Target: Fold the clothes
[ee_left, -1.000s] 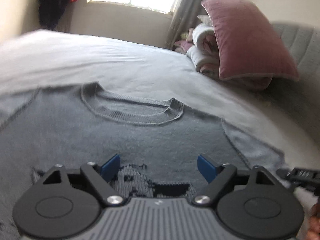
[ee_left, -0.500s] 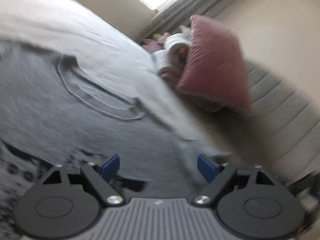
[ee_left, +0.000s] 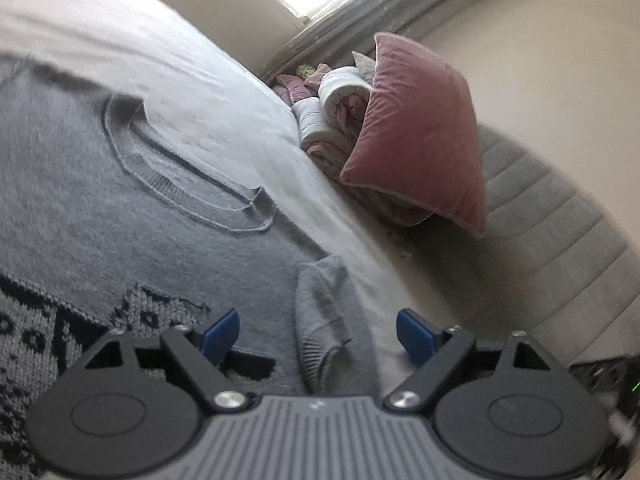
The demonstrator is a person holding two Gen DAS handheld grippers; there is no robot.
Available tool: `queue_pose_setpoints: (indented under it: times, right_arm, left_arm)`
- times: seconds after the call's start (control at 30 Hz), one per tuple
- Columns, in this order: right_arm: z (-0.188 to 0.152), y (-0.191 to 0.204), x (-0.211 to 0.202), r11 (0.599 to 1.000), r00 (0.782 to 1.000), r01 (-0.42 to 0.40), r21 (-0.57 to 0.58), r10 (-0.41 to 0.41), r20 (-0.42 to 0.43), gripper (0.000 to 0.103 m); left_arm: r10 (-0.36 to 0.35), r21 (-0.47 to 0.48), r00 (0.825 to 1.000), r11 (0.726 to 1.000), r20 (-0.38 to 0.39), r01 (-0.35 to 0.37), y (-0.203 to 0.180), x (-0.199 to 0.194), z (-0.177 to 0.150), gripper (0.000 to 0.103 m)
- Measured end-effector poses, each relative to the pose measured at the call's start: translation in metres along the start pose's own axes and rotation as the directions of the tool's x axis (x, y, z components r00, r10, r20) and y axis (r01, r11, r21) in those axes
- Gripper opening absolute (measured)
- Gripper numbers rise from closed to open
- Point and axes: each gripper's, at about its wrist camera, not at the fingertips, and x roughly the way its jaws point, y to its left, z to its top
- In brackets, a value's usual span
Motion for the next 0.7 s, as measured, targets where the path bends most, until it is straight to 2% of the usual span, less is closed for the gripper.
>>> queue_pose_setpoints:
  times: [0.03, 0.1, 0.23, 0.3, 0.37, 0.43, 0.5, 0.57, 0.63, 0.7]
  right_arm:
    - [0.001, -0.009, -0.007, 1.000, 1.000, 0.010, 0.023, -0.010, 0.028, 0.052]
    - [0.001, -0.027, -0.015, 0.997, 0.998, 0.048, 0.054, -0.050, 0.028, 0.052]
    - [0.001, -0.044, -0.017, 0.992, 0.993, 0.117, 0.043, -0.115, -0.036, 0.052]
    - [-0.001, -0.043, -0.014, 0.991, 0.990, 0.131, 0.019, -0.130, -0.063, 0.052]
    - [-0.004, -0.038, -0.012, 0.989, 0.986, 0.148, -0.007, -0.148, -0.083, 0.052]
    - [-0.010, -0.030, -0.011, 0.986, 0.980, 0.165, -0.022, -0.167, -0.111, 0.052]
    - [-0.018, -0.019, -0.014, 0.983, 0.973, 0.177, -0.051, -0.183, -0.140, 0.052]
    - [-0.027, -0.008, -0.018, 0.978, 0.966, 0.183, -0.098, -0.198, -0.165, 0.052]
    - [-0.036, 0.003, -0.024, 0.966, 0.956, 0.201, -0.160, -0.229, -0.181, 0.052]
    - [-0.044, 0.014, -0.030, 0.951, 0.946, 0.216, -0.221, -0.260, -0.195, 0.049]
  left_arm:
    - [0.035, 0.056, 0.999, 0.998, -0.006, -0.035, -0.008, 0.003, -0.002, 0.087]
    - [0.084, 0.174, 0.996, 0.982, -0.018, -0.079, -0.021, 0.007, -0.005, 0.086]
    - [0.166, 0.367, 0.984, 0.921, -0.066, -0.131, -0.048, 0.027, -0.014, 0.086]
    - [0.236, 0.444, 0.968, 0.879, -0.085, -0.175, -0.058, 0.041, -0.018, 0.078]
    - [0.290, 0.498, 0.953, 0.841, -0.088, -0.210, -0.065, 0.055, -0.019, 0.061]
    - [0.327, 0.526, 0.941, 0.817, -0.087, -0.236, -0.068, 0.064, -0.016, 0.048]
    - [0.346, 0.532, 0.934, 0.810, -0.090, -0.248, -0.069, 0.068, -0.010, 0.034]
    - [0.346, 0.513, 0.933, 0.821, -0.101, -0.250, -0.065, 0.070, -0.003, 0.019]
    - [0.342, 0.484, 0.934, 0.838, -0.104, -0.253, -0.060, 0.070, 0.002, 0.009]
    - [0.331, 0.446, 0.937, 0.860, -0.112, -0.250, -0.055, 0.069, 0.006, 0.006]
